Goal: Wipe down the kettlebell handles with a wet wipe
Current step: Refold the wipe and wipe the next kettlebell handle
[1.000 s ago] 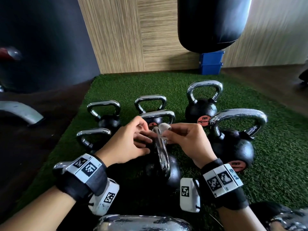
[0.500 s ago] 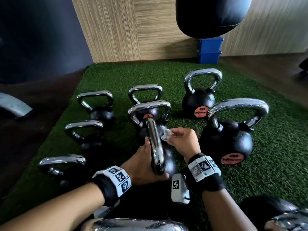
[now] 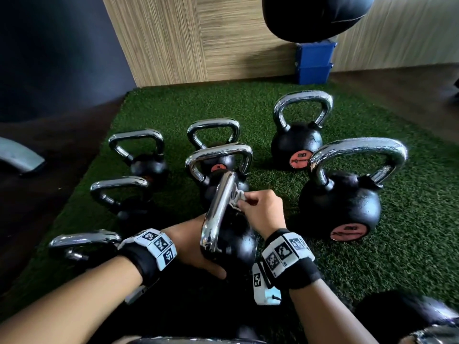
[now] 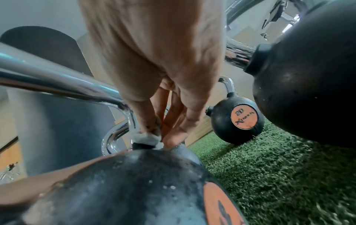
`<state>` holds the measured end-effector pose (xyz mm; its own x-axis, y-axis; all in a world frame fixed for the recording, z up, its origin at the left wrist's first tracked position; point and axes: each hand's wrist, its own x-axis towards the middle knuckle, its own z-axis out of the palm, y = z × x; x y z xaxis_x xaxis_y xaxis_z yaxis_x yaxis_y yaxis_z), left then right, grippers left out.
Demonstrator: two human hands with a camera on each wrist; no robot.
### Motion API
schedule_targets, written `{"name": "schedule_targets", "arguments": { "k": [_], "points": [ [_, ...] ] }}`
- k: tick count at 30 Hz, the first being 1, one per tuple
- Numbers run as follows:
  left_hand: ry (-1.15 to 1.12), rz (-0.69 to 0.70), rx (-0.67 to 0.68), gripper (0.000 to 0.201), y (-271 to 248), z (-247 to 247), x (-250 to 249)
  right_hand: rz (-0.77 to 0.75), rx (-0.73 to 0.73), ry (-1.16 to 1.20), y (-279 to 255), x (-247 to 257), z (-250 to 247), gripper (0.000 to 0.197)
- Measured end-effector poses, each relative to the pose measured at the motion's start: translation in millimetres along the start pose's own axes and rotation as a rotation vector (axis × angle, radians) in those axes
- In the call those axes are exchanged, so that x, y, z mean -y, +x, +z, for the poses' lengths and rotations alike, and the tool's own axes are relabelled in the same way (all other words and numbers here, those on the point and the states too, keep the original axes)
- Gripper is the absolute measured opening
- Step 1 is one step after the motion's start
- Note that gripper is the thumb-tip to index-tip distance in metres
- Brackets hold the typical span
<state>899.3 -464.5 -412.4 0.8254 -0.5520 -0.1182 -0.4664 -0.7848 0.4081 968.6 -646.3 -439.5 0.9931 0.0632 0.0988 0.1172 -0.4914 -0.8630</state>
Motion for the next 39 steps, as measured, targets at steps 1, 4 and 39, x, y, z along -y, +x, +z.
{"name": "schedule_targets", "arguments": {
  "k": [1,4,39],
  "points": [
    [-0.006,0.001,0.003,0.055,1,0,-1,-0.005,-0.004,-0.014,1,3,0,0.018],
    [-0.059,-0.004,-0.018,0.070,2,2,-7,-0.031,-0.033,0.031,9,12,-1,0.012],
    [-0.005,-0.137,0.172,0.052,18,2,23,-0.485,0.045,0.195,-36,50,-36,0.003]
  ]
}}
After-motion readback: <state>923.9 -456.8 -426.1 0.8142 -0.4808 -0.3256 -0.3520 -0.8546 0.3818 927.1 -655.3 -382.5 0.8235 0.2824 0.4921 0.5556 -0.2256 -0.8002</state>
